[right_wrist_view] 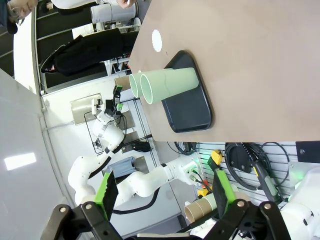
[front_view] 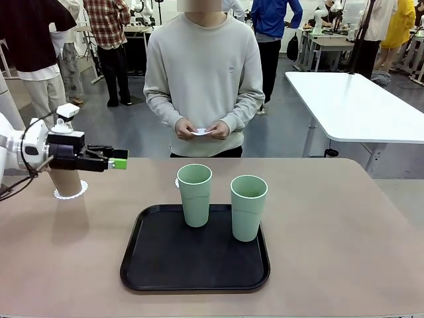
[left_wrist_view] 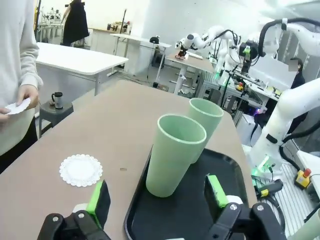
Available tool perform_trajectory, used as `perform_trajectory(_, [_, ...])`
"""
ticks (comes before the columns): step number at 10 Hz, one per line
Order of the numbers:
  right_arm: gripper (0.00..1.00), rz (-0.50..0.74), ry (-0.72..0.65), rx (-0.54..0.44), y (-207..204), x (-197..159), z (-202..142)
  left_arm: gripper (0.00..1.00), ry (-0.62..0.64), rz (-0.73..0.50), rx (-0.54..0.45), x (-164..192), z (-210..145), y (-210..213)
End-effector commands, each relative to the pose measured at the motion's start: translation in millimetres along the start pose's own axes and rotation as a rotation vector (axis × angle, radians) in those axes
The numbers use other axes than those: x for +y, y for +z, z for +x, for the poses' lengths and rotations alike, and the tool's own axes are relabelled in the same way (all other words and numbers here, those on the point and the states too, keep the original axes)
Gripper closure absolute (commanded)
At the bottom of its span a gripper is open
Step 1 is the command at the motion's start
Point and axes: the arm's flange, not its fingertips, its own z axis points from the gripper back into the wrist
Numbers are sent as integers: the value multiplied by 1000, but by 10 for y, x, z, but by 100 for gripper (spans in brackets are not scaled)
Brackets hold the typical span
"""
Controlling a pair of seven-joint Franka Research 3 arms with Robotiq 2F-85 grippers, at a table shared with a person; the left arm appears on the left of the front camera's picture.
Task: Place coasters on the table and set cups on them.
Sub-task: Take one Reusable plastic cup from the Flat Tray and place it on a coaster set by the human.
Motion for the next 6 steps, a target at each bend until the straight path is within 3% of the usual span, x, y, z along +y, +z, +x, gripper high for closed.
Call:
perform_trajectory(1, [0,12,8,2,0,-6,-6,0,-91,-45,-3,64,-141,-173])
perform_trajectory(4, [0,12,8,2,0,-6,-6,0,-204,-174,67,78,-305,-257])
perform_trajectory(6, [0,12,8,2,0,-6,-6,0,-215,-245,121,104,-386,-263])
